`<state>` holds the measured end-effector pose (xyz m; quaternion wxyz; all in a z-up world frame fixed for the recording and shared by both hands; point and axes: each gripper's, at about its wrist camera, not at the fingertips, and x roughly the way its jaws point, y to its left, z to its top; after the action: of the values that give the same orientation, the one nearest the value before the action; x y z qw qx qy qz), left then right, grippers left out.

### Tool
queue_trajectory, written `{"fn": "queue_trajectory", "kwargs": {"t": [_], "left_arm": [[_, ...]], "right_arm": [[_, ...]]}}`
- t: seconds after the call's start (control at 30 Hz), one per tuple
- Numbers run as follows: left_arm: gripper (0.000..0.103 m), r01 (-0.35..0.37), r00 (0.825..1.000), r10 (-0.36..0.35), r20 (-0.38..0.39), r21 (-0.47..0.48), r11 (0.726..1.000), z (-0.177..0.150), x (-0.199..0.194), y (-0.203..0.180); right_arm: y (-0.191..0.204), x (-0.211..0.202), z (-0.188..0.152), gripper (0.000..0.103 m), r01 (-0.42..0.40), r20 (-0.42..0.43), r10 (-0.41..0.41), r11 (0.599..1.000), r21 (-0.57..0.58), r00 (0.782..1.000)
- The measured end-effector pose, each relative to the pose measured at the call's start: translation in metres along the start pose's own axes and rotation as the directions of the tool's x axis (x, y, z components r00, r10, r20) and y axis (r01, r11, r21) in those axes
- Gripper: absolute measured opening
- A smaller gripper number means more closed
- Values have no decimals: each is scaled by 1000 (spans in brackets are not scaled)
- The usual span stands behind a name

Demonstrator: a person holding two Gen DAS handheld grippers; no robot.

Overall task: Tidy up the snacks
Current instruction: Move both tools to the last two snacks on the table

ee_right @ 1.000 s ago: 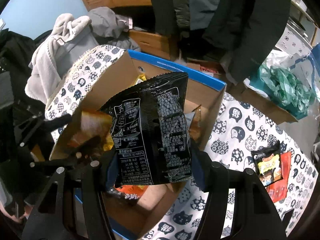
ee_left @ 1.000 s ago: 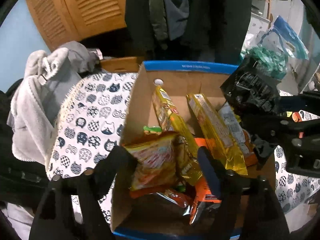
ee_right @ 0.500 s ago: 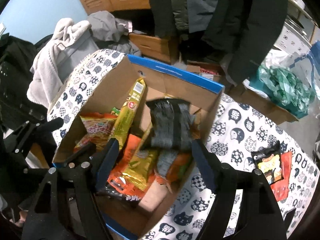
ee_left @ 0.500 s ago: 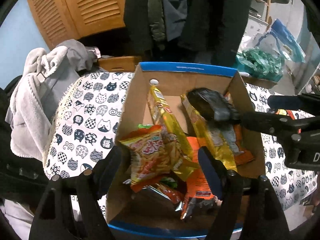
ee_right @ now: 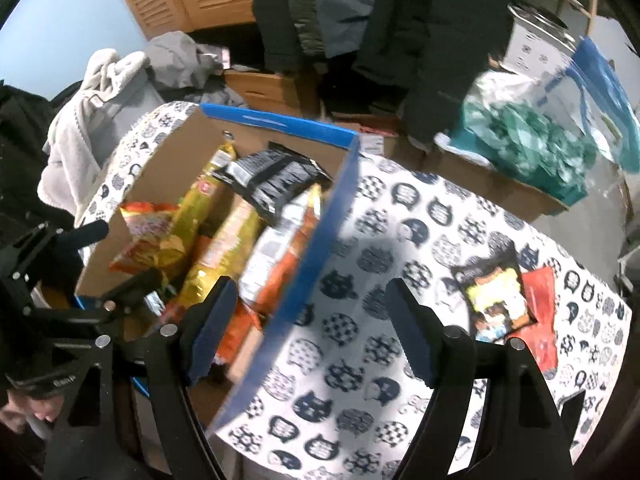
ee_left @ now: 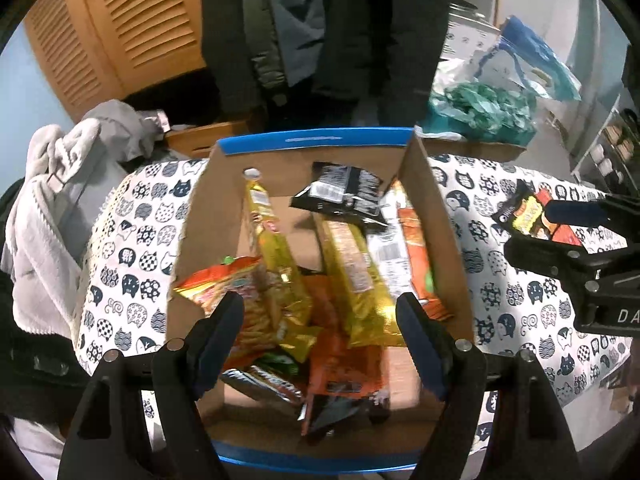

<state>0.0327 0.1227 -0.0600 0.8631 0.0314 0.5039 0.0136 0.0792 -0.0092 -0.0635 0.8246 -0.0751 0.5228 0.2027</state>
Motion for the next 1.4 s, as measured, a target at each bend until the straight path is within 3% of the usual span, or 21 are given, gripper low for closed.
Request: {"fn": "queue_trajectory", "kwargs": {"t": [0.57,1.03,1.4], "left_arm": [[80,-3,1000,5,-14,154,988,7,-1,-81],[80,-11,997,33,-67,306,952,6,24,-161],[80,45,990,-13,-142,224,973,43,81,-193]], "right_arm": [[-84,-28,-64,80,72,2,-72,994,83,997],[-157,-29,-117,80,112,-31,-108,978,175,994],[-220,-1,-93,80,190,-51,-183,953,236,982]]}}
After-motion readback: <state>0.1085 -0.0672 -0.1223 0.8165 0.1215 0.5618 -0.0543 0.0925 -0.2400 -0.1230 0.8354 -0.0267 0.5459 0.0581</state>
